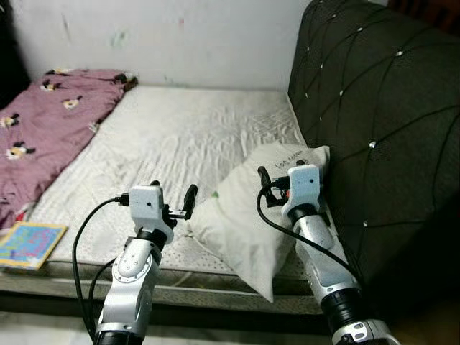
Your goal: Clean up the room
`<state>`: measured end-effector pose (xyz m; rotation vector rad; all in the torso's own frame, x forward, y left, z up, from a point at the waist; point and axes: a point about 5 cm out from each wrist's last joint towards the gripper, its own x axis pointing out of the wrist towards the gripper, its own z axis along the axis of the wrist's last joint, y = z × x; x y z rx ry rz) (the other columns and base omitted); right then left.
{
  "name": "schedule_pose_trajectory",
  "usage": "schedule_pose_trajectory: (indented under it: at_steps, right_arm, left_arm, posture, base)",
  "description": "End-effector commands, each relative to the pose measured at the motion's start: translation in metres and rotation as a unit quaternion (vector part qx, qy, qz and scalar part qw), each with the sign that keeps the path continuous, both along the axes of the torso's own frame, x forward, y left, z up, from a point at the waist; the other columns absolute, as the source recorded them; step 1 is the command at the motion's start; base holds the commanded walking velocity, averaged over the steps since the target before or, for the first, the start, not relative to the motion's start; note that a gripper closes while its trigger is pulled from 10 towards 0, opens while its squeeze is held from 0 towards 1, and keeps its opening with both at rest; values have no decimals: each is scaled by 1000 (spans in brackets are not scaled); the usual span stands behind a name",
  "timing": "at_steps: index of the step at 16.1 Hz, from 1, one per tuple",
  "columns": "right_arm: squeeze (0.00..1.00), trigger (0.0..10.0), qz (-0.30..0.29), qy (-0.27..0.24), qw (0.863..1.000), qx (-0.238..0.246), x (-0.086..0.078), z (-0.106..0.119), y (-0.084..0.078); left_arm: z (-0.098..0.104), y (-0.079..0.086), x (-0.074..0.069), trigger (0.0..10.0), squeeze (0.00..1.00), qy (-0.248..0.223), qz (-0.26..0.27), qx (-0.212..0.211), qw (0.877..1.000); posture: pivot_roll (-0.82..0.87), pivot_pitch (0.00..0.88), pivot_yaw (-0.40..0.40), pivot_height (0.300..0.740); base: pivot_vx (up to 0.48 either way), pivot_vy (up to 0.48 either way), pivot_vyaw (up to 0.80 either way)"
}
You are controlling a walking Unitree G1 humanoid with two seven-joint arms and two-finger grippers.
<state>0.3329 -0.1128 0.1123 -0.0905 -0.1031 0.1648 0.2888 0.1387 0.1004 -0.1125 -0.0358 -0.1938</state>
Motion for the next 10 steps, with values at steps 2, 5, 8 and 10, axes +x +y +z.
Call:
schedule_pose_trajectory:
  at_steps: [2,5,8,10]
  right_arm:
    - [0,10000,-1,-7,1000,-4,0,3,-4]
    - [0,10000,-11,-10,1000,-6,-8,1,-15]
    - [0,10000,-26,2,1000,-14,-25,-7,-31]
    - [0,10000,-27,17,999,-24,-38,-15,-38]
  left_arm:
    - [3,3,-1,10000,0,-8,10,2,1000]
    - [4,17,-9,10000,0,-20,63,29,997]
    - [-2,34,-24,10000,0,-4,115,50,992]
    - [-5,40,-32,10000,0,0,114,54,992]
  posture:
    - [21,0,12,740]
    - [14,0,29,740]
    - [18,0,27,740]
    - [15,0,20,740]
  base:
    - [0,0,0]
    - [0,0,-800]
    - [0,0,-431]
    - [0,0,0]
